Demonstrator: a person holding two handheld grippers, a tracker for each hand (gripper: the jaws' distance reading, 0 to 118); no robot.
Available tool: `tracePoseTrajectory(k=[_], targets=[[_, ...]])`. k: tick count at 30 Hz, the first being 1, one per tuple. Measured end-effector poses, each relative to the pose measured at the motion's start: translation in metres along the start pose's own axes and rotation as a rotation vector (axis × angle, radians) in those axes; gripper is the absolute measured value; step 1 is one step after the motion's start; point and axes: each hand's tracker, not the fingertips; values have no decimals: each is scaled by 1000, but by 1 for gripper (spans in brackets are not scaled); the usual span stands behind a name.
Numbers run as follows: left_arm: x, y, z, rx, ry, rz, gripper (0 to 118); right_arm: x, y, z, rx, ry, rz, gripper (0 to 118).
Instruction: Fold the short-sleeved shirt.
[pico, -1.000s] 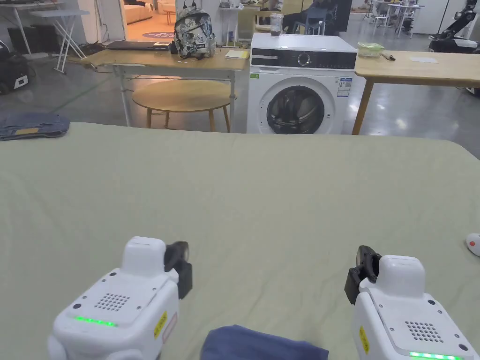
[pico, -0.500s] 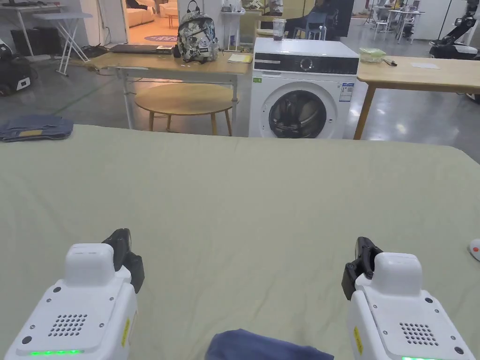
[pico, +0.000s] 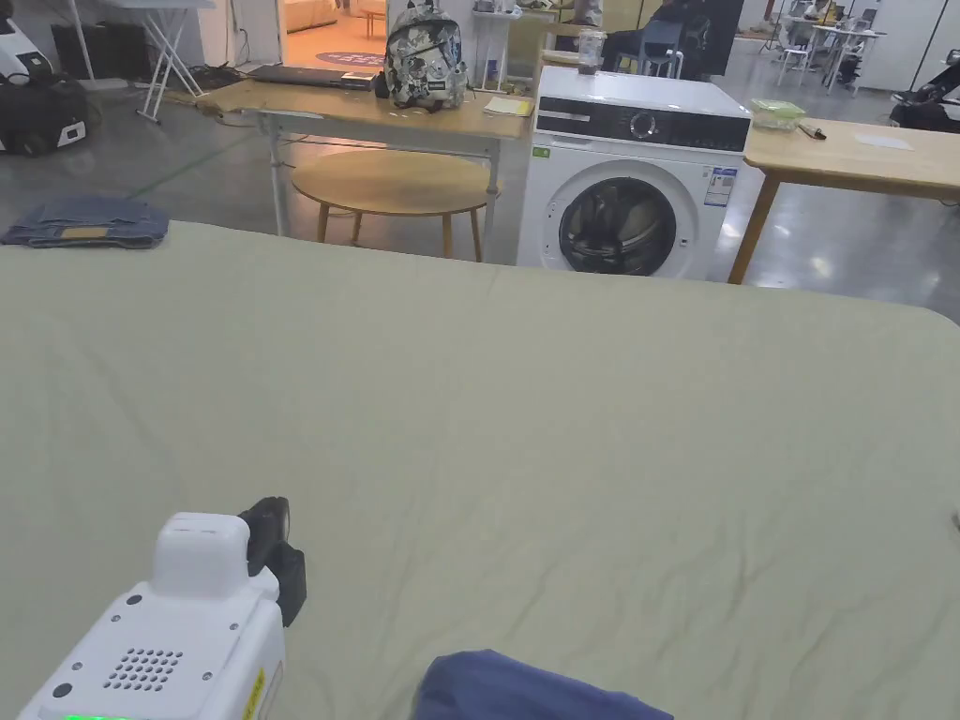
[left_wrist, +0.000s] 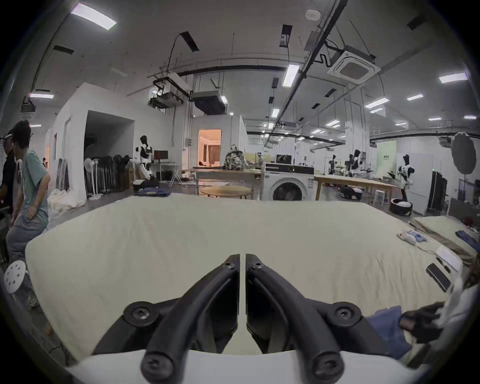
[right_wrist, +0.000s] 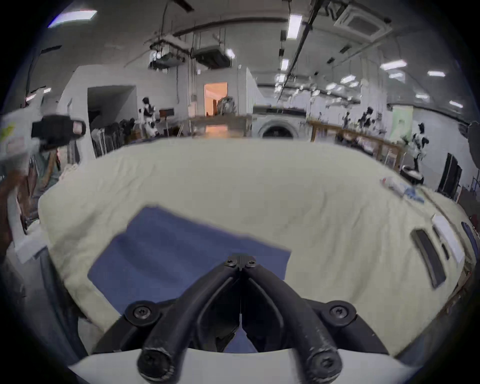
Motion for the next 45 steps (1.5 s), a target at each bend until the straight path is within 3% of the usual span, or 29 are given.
tracePoseTrajectory(k=[3, 7, 12, 13, 14, 15, 16, 17, 18, 24, 30, 32, 35, 37, 40, 45], targets=[[-2, -10, 2, -70, -46, 11, 0, -2, -14, -26, -85, -35, 4, 0], [-7, -24, 0, -225, -149, 59, 0, -4, -11, -34, -70, -58, -8, 0], [-20, -47, -23, -528, -381, 242, 1, 1, -9, -33, -82, -49, -8, 0], [-23, -53, -31, -593, -441, 291, 5, 2, -8, -33, -83, -43, -8, 0], [-26, -58, -37, -637, -475, 349, 14, 3, -8, -31, -85, -38, -9, 0], [-29, -65, -44, -692, -524, 409, 30, 4, -7, -31, -88, -34, -11, 0], [-31, -71, -52, -728, -564, 461, 60, 5, -6, -30, -90, -30, -13, 0], [-32, -75, -58, -739, -604, 490, 81, 5, -6, -30, -92, -27, -15, 0], [-32, -80, -65, -766, -641, 511, 90, 5, -6, -30, -94, -25, -17, 0], [-7, -99, -96, -896, -778, 540, 90, 7, -7, -29, -95, -19, -16, 0], [18, -113, -121, -975, -872, 697, 89, 7, -7, -27, -91, -18, -18, 0], [25, -115, -119, -984, -865, 683, 65, 7, -7, -26, -91, -18, -17, 0], [21, -120, -118, -984, -782, 615, 51, 8, -9, -25, -87, -15, -21, 0], [16, -126, -113, -998, -795, 678, 33, 8, -10, -25, -82, -10, -23, 0], [15, -130, -101, -950, -789, 667, 21, 4, -10, -24, -76, -12, -4, 0], [12, -132, -92, -917, -818, 748, 18, 2, -10, -24, -74, -15, 26, 0]])
